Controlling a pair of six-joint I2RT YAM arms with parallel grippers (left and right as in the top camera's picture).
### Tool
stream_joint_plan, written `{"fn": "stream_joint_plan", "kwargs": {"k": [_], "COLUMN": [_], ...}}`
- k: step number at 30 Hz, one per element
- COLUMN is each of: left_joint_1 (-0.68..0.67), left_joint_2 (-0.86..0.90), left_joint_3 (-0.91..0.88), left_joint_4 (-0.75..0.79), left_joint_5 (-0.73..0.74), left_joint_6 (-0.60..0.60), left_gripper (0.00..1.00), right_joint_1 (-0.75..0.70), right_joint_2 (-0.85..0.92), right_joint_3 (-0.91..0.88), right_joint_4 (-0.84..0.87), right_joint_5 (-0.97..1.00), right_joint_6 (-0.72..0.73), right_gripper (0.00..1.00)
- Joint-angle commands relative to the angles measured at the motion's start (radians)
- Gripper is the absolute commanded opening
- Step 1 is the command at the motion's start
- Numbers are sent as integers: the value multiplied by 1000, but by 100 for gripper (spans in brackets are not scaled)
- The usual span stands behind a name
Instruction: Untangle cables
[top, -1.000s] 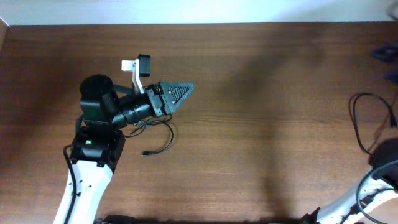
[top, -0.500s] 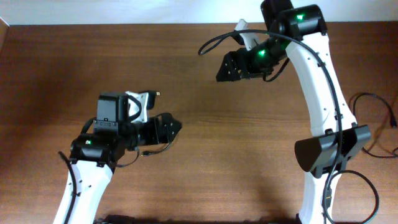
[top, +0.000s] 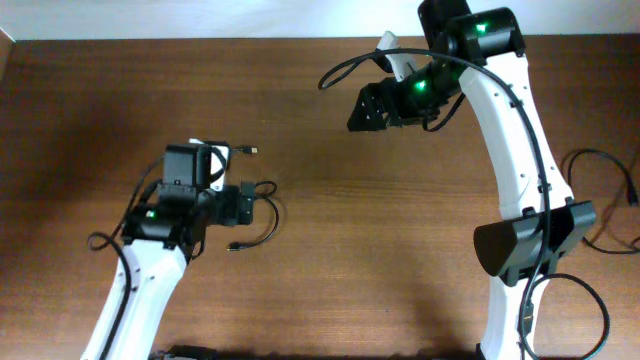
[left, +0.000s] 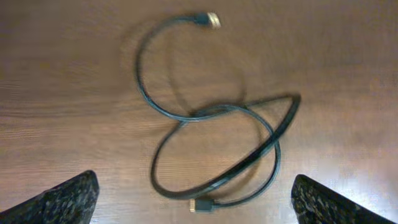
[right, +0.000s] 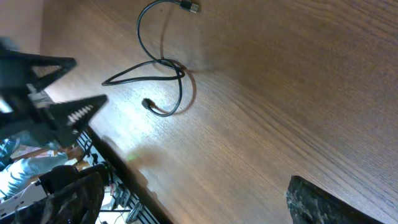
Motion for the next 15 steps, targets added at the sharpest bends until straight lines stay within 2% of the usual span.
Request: {"fn": "stream_joint_plan", "kwargs": {"k": [1,2,3,4,5,6,7,9,10,14,15], "left_joint_1": [1,1,1,1,1,1,1,1,1,1,1], "left_joint_2": [98,143,190,246,274,321,354,368,348,255,217], "left_joint_3": [1,1,1,1,1,1,1,1,23,146,200], "left_joint_4": [-17,-13,-6,4,11,20,24,46,69,102,93], "left_joint_5": [110,111,111,111,111,114,119,132,247,552,627], "left_joint_6": [143,164,167,166,166,166,166,166,167,166,166], "left_gripper": [99,100,94,62,37,5,0,0,0,6,1], "right_joint_1": [3,3,3,3,3,3,3,3,3,3,3], "right_joint_2": [-15,-15,-15,-15,-15,-15,-15,-15,-15,-15,-15], "right_joint_3": [2,2,2,2,2,2,2,2,2,2,2], "right_joint_4": [0,-5,-13,-24,-27,-28,-27,-27,-27,-35,-44], "right_joint_5": [-17,-18,-34,-56,-58,-58,-58,-47,-43,16,45], "right_joint_6": [-15,-18,-46,-68,-68,-68,-68,-76,-82,-82,-82], "right_gripper": [93,93,93,93,93,93,93,93,93,94,97]}}
